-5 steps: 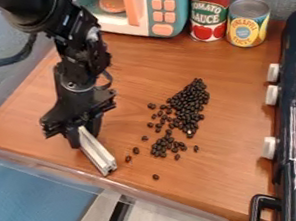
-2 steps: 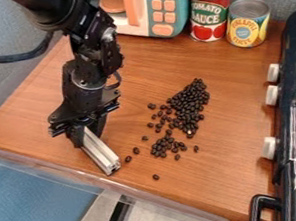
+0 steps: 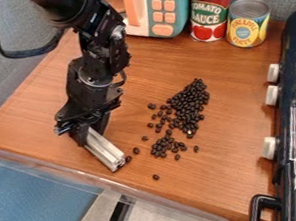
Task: Sweep into pile
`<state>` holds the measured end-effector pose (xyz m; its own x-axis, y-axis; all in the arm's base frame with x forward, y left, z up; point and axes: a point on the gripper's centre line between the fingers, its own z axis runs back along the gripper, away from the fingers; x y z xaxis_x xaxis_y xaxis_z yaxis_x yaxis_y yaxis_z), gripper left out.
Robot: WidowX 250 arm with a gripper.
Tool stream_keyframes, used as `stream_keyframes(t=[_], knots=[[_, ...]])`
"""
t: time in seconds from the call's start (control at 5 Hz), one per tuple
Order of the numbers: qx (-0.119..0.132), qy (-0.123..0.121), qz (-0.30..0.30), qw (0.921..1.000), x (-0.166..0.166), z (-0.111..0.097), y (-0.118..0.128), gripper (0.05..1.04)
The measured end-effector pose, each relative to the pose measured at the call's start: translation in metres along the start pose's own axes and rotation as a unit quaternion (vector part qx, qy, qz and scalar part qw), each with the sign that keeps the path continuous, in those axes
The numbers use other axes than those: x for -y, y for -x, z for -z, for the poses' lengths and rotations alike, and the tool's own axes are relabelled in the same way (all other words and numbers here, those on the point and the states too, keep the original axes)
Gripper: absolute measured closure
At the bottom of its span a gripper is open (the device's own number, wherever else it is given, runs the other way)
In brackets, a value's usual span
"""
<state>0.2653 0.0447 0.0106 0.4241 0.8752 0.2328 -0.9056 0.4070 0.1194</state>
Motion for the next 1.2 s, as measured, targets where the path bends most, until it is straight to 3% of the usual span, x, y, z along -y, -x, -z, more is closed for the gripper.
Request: stream_keyframes(t=[0.4, 1.2], knots=[[0.002, -0.007, -0.005, 1.0000, 0.009, -0.001, 0.007, 0.716], [0.020, 0.048, -0.019, 0.9984, 0.078, -0.020, 0.033, 0.716]])
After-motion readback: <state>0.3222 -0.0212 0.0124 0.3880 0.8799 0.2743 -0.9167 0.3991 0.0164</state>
